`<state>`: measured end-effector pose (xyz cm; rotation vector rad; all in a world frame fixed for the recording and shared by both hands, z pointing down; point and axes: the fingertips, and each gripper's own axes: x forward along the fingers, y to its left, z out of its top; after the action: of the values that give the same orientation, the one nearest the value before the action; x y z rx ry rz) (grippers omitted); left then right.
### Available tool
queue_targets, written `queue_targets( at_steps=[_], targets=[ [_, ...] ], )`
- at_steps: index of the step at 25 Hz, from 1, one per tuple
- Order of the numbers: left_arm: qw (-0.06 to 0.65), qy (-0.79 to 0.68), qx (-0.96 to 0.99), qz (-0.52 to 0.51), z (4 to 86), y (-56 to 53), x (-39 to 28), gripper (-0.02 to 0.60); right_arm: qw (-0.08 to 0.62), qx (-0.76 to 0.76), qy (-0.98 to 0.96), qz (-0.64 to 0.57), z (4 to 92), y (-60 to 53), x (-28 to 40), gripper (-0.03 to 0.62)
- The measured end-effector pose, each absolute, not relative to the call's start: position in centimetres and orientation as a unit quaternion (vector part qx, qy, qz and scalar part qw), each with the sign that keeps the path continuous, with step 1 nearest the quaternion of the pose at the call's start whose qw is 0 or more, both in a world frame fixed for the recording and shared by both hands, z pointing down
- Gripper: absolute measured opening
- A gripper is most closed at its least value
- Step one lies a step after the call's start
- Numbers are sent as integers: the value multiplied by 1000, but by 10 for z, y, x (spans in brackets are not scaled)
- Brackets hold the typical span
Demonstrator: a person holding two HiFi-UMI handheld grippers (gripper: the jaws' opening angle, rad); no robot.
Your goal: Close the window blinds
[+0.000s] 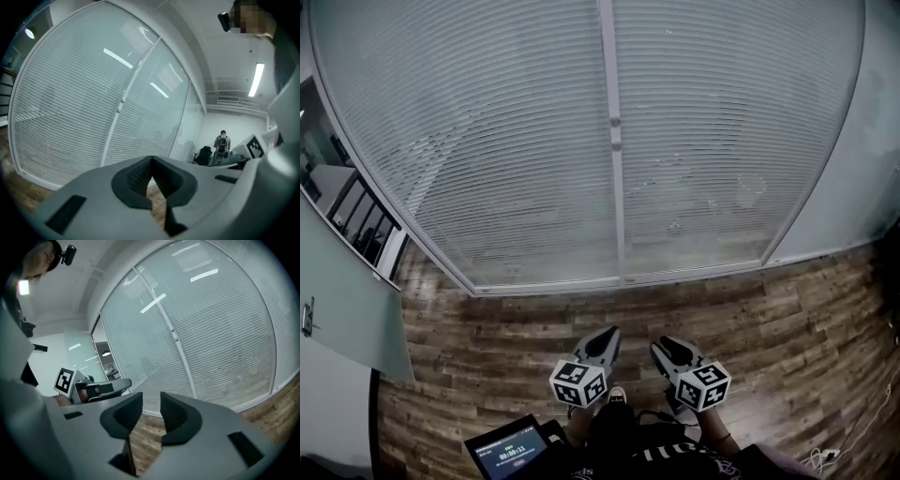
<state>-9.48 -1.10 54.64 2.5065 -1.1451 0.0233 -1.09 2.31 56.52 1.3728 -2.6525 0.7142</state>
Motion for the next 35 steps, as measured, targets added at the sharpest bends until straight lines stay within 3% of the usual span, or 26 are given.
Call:
queue_targets(
  at_steps=[9,17,35],
  targets=[
    [216,-449,867,9,565,142,-19,5,76,403,-879,244,590,168,60,127],
    [211,-470,857,17,558,213,-10,5,73,379,-893,232,583,225,66,127],
    [197,-415,887,34,560,303,-86,5,65,414,-878,230,579,320,-30,127]
  ],
)
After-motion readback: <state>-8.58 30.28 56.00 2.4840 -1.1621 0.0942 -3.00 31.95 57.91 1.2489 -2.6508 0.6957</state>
